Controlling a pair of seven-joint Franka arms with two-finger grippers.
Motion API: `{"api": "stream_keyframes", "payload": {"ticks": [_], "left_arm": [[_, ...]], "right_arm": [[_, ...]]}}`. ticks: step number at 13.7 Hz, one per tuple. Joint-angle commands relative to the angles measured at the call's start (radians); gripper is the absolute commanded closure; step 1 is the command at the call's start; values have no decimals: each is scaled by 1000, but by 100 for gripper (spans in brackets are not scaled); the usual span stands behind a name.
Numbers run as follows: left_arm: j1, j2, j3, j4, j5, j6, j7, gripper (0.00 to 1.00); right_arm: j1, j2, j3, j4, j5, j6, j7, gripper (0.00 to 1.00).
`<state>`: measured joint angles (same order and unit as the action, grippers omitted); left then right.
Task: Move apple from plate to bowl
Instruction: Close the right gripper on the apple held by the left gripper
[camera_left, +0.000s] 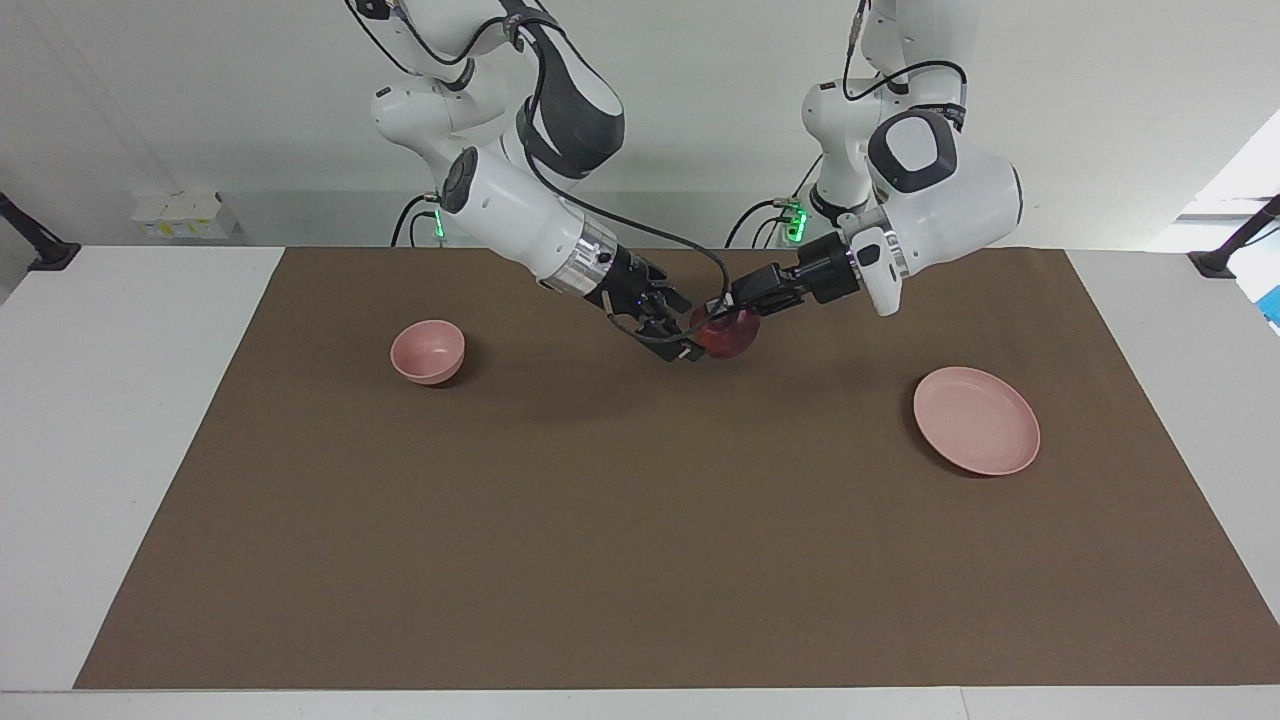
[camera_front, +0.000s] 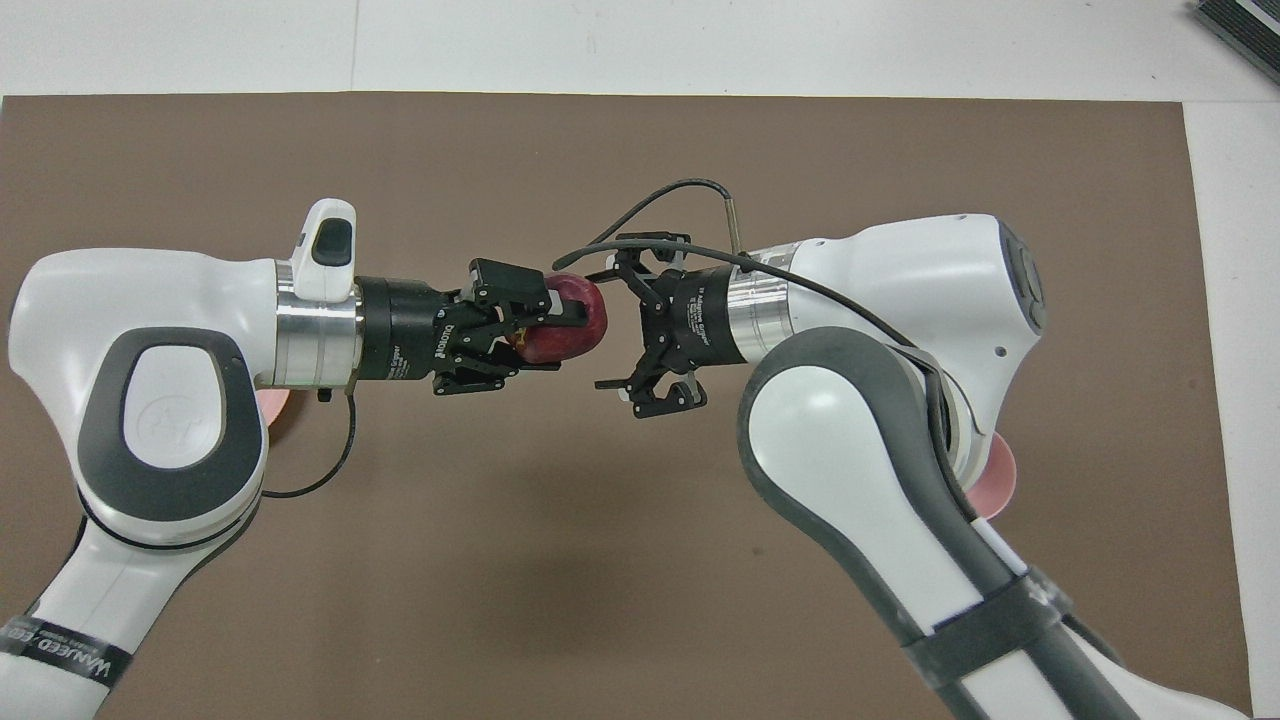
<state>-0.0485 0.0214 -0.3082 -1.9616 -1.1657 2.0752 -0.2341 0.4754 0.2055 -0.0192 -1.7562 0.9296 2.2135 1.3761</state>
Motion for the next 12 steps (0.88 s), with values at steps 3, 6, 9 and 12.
{"api": "stream_keyframes", "payload": {"ticks": [3,6,9,12], "left_arm": [[-11,-37,18,-45,-28,-41,-1,100],[-8,-43,20,-49,-22,-55,1,100],[-16,-46,18,-54,-20,-52,-5,100],[-24,-46,18,-54,-20,-43,-8,100]], "right_arm": [[-6,9,7,14,46,6,35,0],[12,8,7,9,43,62,96,0],[43,9,7,8,38,120,123,0],[48,8,7,7,26,115,97,0]]}}
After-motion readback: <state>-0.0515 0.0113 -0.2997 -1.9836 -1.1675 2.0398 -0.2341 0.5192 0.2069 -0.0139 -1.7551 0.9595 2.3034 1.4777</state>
